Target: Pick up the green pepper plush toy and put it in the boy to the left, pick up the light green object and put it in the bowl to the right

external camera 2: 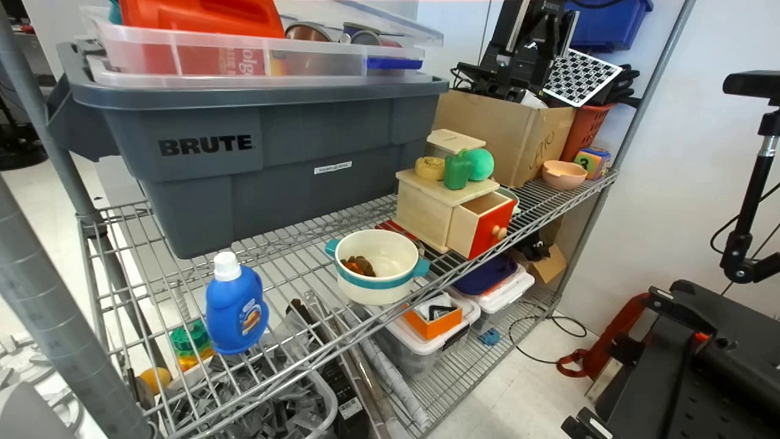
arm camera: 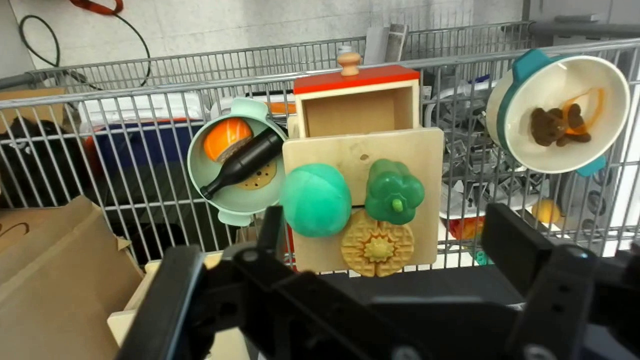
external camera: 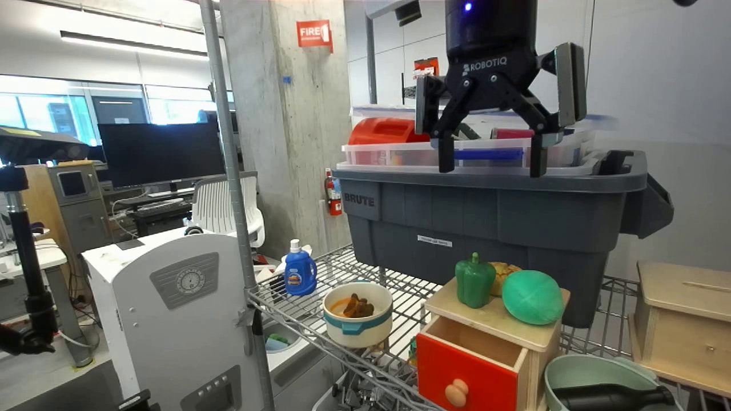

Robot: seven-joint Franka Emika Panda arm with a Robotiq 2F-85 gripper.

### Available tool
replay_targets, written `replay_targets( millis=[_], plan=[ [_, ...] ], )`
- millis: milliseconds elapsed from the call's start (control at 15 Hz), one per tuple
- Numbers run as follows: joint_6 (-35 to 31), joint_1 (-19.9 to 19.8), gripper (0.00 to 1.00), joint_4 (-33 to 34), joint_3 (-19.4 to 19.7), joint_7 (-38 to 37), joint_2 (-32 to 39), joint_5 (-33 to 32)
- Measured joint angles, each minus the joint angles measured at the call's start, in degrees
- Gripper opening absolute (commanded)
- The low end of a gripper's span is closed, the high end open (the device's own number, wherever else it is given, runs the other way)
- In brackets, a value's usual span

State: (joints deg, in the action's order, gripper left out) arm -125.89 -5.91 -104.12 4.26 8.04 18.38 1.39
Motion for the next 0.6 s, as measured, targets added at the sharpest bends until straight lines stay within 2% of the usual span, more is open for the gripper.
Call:
replay_targets(
  millis=[600],
  plan=[
    [0.4,0.1,1.00,7.2,-2.1,0.1,7.2,0.4]
  ],
)
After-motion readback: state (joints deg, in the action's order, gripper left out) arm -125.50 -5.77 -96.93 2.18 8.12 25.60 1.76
